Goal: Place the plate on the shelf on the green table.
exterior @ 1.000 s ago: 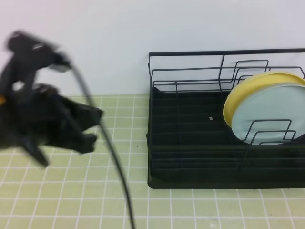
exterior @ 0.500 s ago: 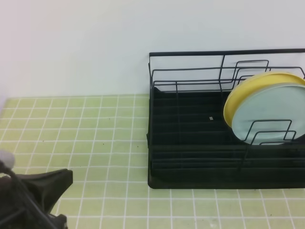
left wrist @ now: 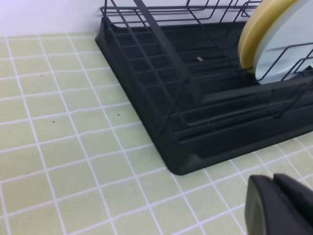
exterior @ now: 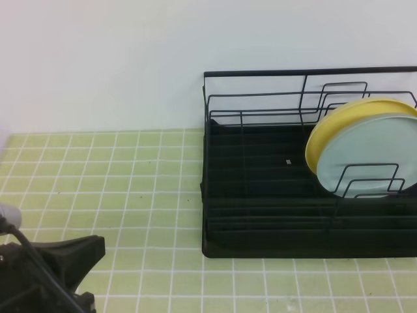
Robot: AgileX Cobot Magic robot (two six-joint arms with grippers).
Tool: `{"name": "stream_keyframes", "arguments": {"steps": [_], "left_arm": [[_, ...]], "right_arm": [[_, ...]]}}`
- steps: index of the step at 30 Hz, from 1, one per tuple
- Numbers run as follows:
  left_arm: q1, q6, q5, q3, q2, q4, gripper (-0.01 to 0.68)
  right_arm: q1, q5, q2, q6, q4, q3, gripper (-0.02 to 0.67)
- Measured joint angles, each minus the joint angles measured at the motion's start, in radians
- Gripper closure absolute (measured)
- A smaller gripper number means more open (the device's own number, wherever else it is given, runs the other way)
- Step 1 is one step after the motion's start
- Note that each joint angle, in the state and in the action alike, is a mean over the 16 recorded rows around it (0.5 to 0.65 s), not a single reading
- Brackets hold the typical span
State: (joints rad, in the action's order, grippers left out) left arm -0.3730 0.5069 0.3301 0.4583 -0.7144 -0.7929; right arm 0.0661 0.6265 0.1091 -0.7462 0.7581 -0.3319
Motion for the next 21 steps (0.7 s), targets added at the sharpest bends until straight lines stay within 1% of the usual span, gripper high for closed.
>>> {"name": "stream_keyframes", "arguments": {"steps": [13,21], "left_arm": [[0.0,0.011,0.006,0.0,0.0,0.009,0.673],[0.011,0.022,-0.02,-0.001,0.004,0.025,0.673]], "right_arm": [[0.0,0.008,0.0,-0.003,0.008,0.0,0.652],[0.0,0.008,0.0,-0.003,0.008,0.0,0.652]]}}
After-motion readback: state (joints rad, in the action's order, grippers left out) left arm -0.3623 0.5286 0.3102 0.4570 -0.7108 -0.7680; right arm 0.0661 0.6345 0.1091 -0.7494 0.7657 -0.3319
